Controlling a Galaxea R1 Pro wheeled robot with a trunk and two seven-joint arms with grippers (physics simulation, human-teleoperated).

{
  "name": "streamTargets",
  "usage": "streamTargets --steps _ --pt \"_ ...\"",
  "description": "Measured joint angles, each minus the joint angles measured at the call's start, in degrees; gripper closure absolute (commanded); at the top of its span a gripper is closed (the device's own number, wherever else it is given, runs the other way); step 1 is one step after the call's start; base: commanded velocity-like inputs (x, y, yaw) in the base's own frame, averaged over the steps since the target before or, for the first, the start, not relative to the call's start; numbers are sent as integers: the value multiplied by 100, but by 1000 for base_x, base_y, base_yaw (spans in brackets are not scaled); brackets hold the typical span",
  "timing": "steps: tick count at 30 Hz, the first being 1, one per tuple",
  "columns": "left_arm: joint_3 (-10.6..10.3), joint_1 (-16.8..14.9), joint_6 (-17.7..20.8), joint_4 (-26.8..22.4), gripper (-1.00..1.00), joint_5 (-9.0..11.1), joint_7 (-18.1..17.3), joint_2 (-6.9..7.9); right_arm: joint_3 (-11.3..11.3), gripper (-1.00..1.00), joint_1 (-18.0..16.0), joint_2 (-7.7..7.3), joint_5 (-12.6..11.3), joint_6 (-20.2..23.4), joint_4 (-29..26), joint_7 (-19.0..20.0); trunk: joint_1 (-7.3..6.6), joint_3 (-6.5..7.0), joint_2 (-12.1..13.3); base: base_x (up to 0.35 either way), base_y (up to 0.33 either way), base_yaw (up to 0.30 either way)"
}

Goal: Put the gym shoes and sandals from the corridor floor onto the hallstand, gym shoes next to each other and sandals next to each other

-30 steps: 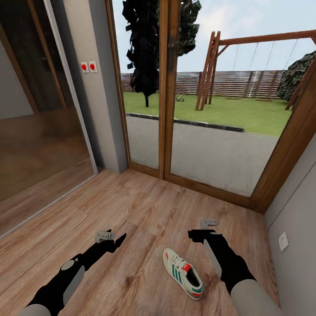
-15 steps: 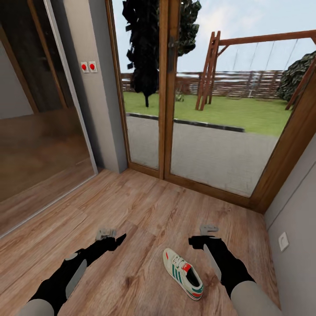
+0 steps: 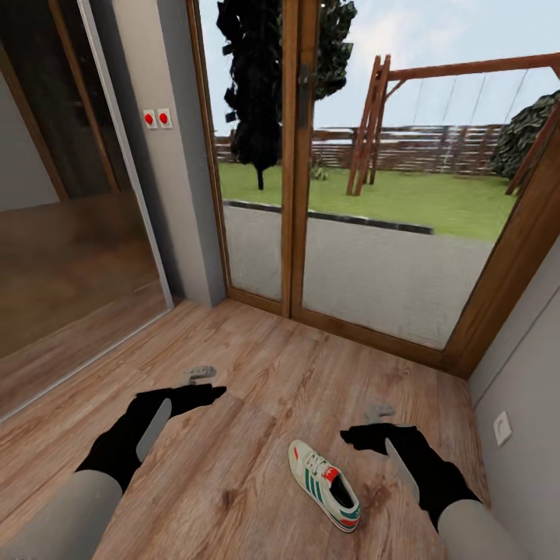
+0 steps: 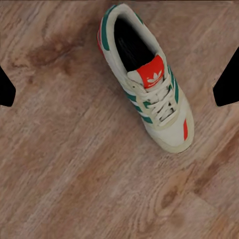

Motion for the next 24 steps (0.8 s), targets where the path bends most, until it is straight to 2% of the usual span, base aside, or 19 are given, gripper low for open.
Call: streamTargets --steps 1,2,3,10,14,18,19,20,24 --pt "-1 -6 19 -1 -100 -5 13 -38 4 -100 0 -80 2 -2 6 295 0 0 0 0 0 0" --pt "-2 -12 35 -1 -100 -18 24 -72 7 -100 -1 -229 7 -5 8 611 0 0 0 0 0 0" --pt "-4 -16 47 -2 -100 -29 32 -95 8 -100 -3 -475 16 -9 8 981 0 0 0 0 0 0" --pt "-17 -19 59 -7 -100 -36 31 -108 19 -100 -2 -783 14 -18 12 1988 0 0 0 0 0 0" --pt "-20 -19 60 -9 -100 -36 28 -113 32 -100 -3 -822 27 -20 15 2053 0 0 0 0 0 0" --pt "-20 -19 67 -9 -100 -36 28 -116 135 -100 0 -853 274 -15 13 2069 0 0 0 0 0 0" --pt "-21 -19 68 -10 -100 -36 27 -116 174 -100 1 -857 451 -10 10 2065 0 0 0 0 0 0" --pt "-21 -19 69 -10 -100 -36 27 -116 185 -100 -2 -858 509 -9 10 2062 0 0 0 0 0 0" --pt "-21 -19 68 -10 -100 -36 27 -117 201 -100 -3 -858 590 -7 10 2054 0 0 0 0 0 0"
